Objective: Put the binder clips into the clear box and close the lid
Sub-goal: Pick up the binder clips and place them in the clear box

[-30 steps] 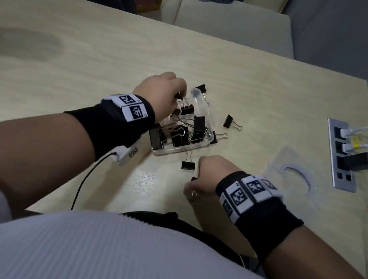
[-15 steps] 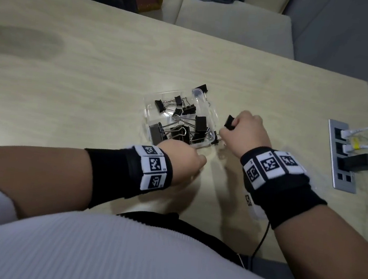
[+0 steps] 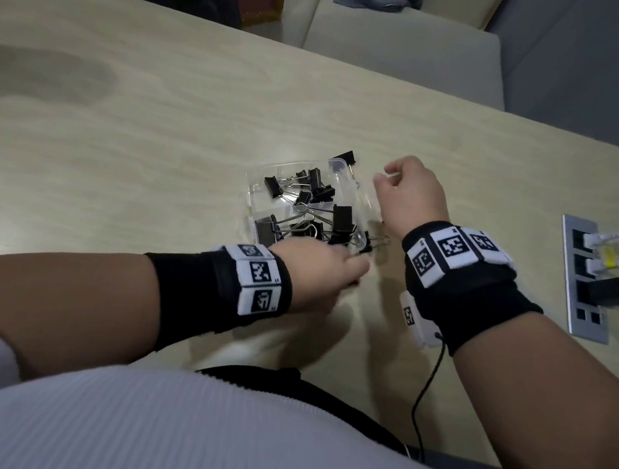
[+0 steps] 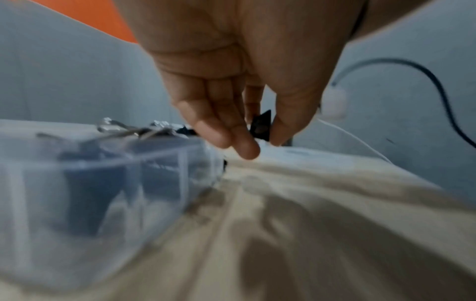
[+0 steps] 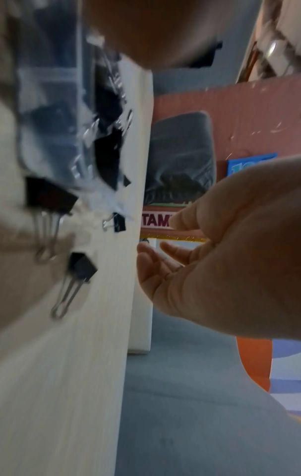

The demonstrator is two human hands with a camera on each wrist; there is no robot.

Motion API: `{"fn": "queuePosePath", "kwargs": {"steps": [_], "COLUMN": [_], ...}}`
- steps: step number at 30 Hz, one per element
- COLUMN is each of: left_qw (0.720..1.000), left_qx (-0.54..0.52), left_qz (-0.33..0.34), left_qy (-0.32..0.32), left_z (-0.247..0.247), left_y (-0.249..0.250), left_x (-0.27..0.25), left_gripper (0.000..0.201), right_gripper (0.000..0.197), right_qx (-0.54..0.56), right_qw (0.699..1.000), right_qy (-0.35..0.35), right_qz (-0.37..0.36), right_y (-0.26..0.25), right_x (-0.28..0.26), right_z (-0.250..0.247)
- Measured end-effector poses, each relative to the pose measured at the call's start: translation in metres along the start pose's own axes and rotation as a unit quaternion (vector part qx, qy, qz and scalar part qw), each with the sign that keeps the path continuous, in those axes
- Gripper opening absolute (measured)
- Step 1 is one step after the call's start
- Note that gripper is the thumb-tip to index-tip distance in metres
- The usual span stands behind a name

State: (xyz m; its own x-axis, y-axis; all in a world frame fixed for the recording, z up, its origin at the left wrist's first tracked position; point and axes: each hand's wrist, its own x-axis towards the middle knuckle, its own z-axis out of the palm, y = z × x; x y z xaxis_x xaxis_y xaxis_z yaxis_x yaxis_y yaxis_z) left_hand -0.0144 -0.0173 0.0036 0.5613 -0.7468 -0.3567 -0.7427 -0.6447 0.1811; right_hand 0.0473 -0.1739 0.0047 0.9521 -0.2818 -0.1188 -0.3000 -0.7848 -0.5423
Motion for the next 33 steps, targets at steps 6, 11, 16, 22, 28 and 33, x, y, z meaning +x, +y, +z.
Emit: {"fn": "queuePosePath", "kwargs": {"steps": [6,11,16,22,28,33], "left_qw": [0.974,0.977,0.972,0.96,0.971,0.992], "left_qx": [-0.065,-0.024,-0.05,-0.084,-0.077,-0.069], "left_qz": [-0.132,-0.191,-0.207,-0.235,-0.206,-0.106], "left_qy": [0.172,0.095,0.102,0.127,0.09,0.025], "left_z": [-0.037,-0.038,-0.034,-0.032,-0.037,-0.033], "left_y": [-0.054,-0.097,-0.117,-0.135,-0.142,-0.138], "left_x": [0.007,0.014,0.027,0.05,0.075,0.086], "left_gripper": [0.039,0.041,0.041,0.03,0.036,0.051], "right_gripper": [0.045,0.039,0.027,0.027,0.029,0.026], "right_qx": [-0.147,-0.202,-0.198,-0.063,0.042,0.027], "right_qw": [0.982,0.97,0.975,0.998,0.992,0.996], "right_qy": [-0.118,-0.132,-0.097,-0.02,-0.048,-0.034], "right_qz": [0.024,-0.025,-0.029,-0.023,-0.113,-0.075], "right_y": [0.042,0.053,0.057,0.033,-0.016,-0.018], "right_x": [-0.003,-0.009,-0.013,-0.006,-0.007,-0.001], "right_z": [0.005,0.015,0.018,0.004,0.012,0.009]}}
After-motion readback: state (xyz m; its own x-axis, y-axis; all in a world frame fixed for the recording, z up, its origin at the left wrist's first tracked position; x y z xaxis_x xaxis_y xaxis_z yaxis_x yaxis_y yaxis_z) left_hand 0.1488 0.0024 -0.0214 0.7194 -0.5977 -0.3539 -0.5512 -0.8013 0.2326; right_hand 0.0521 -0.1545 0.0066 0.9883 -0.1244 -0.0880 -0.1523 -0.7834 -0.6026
